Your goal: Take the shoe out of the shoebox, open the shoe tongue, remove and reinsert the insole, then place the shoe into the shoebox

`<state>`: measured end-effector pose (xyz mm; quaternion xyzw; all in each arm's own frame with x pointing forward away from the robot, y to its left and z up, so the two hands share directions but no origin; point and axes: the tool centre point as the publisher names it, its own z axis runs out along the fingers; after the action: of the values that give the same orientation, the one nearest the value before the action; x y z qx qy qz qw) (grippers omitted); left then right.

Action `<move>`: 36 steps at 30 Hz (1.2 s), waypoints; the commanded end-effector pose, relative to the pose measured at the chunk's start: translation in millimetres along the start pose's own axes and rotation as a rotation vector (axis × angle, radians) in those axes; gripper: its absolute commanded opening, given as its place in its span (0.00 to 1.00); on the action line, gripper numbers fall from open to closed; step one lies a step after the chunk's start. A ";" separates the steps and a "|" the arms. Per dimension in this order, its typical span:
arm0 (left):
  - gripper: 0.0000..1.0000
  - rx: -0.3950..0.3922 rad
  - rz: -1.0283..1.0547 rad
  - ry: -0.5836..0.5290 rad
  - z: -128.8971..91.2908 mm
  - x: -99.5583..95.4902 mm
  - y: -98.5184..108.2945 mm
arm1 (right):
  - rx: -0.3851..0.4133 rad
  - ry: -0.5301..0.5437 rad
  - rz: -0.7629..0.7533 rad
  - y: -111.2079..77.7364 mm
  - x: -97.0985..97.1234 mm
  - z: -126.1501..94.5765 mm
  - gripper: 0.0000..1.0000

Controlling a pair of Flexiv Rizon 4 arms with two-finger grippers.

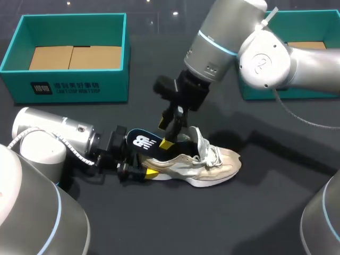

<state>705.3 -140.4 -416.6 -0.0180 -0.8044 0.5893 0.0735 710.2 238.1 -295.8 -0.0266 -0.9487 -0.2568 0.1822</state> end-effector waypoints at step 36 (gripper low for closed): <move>0.00 -0.001 0.000 0.000 -0.4 0.2 0.3 | -0.124 0.308 0.131 -27.0 -15.3 38.5 0.48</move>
<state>705.3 -140.5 -416.6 -0.0179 -0.8044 0.5892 0.0735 709.3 234.6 -335.6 -0.0596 -0.8917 -0.2967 0.3367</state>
